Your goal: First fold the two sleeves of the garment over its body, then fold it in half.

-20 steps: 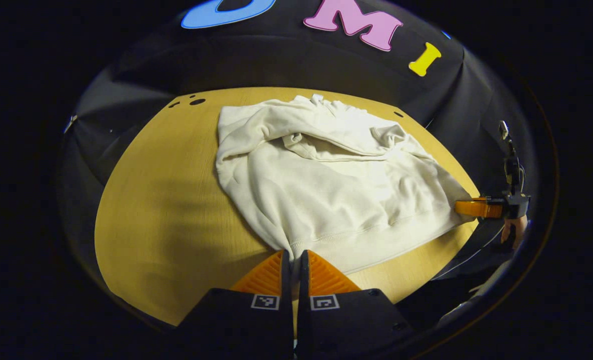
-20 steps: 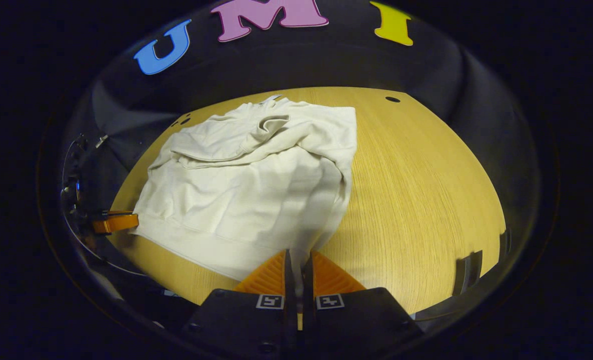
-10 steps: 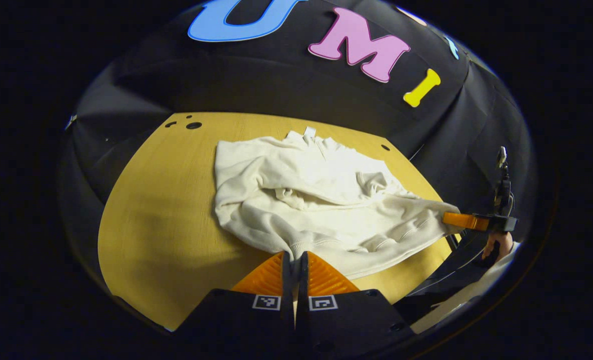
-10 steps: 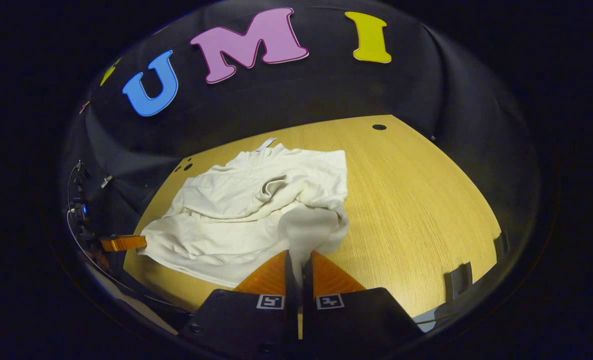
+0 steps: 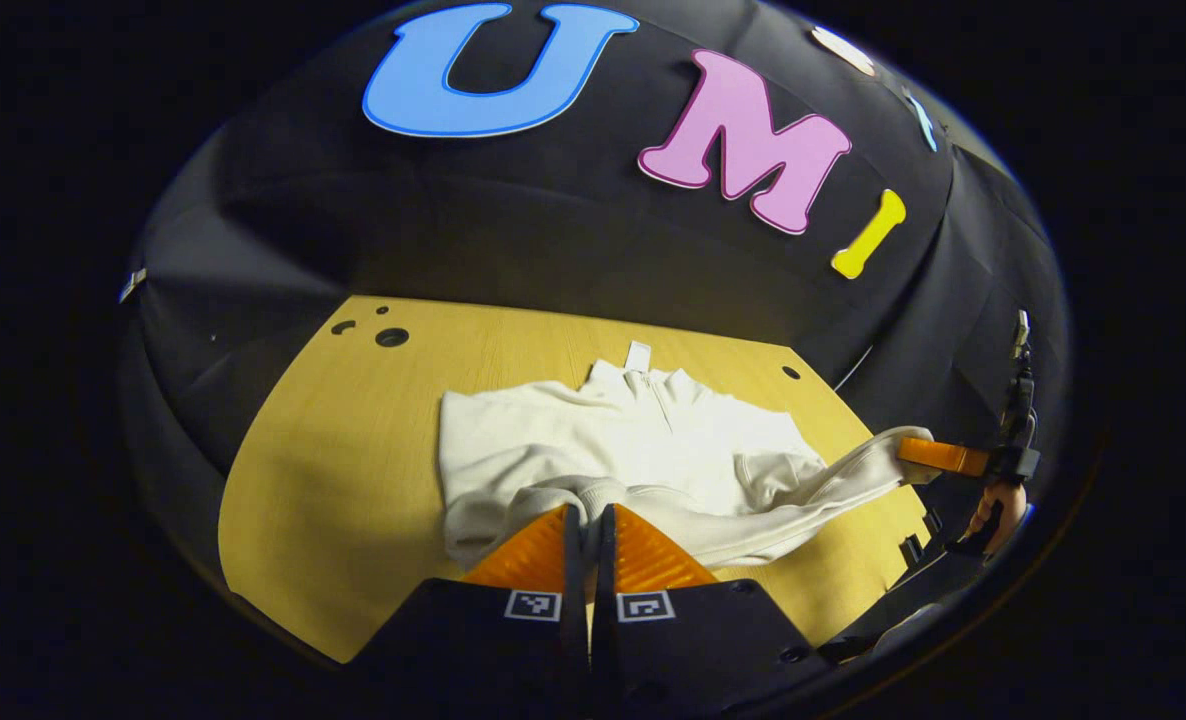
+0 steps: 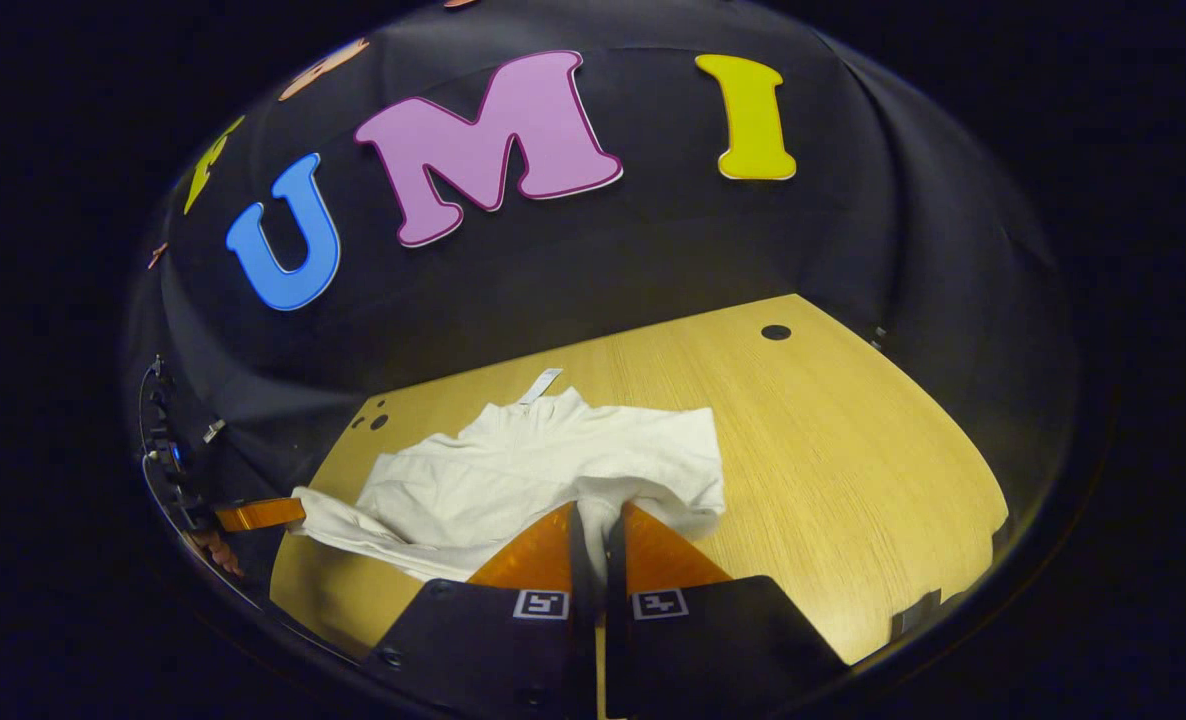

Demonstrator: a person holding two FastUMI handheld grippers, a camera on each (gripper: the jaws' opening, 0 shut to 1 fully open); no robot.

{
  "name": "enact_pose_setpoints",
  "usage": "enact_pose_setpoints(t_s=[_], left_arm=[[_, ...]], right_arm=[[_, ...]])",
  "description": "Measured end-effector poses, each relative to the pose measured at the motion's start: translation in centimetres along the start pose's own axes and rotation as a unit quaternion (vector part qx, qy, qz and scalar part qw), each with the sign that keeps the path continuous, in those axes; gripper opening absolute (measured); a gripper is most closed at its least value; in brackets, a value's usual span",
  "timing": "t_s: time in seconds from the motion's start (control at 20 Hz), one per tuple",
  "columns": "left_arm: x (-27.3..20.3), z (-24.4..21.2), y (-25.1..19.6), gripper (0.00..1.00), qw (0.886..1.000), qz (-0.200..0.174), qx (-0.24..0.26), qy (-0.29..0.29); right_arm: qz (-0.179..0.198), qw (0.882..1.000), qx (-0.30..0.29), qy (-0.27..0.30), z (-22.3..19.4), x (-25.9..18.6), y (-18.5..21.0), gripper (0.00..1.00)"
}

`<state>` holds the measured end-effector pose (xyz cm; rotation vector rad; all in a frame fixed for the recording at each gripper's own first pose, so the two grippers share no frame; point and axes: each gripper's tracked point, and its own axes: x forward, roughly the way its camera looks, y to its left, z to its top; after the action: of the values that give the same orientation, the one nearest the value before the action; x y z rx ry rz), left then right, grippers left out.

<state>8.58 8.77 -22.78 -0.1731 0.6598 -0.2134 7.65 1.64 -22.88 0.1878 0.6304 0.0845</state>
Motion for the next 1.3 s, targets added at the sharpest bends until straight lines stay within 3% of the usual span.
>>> enact_pose_setpoints(t_s=[0.35,0.55,0.7,0.95,1.3], left_arm=[[5.8,3.2,1.1,0.06,0.999,0.025,0.028,-0.006],[9.3,4.7,2.1,0.06,0.999,0.029,-0.030,-0.006],[12.1,4.8,3.0,0.06,0.999,0.037,-0.029,0.003],[15.8,4.3,3.8,0.06,0.998,0.052,0.008,0.023],[19.1,2.2,5.3,0.06,0.996,0.071,0.018,0.056]], right_arm=[[-0.014,1.000,0.018,-0.012,2.7,6.3,-0.5,0.08],[-0.030,0.999,0.023,-0.003,2.8,10.1,-1.3,0.08],[-0.037,0.999,0.027,0.001,2.6,12.5,-1.7,0.08],[-0.048,0.998,0.025,0.026,0.9,15.8,-2.7,0.08],[-0.054,0.995,0.022,0.083,-2.9,20.0,-3.7,0.08]])
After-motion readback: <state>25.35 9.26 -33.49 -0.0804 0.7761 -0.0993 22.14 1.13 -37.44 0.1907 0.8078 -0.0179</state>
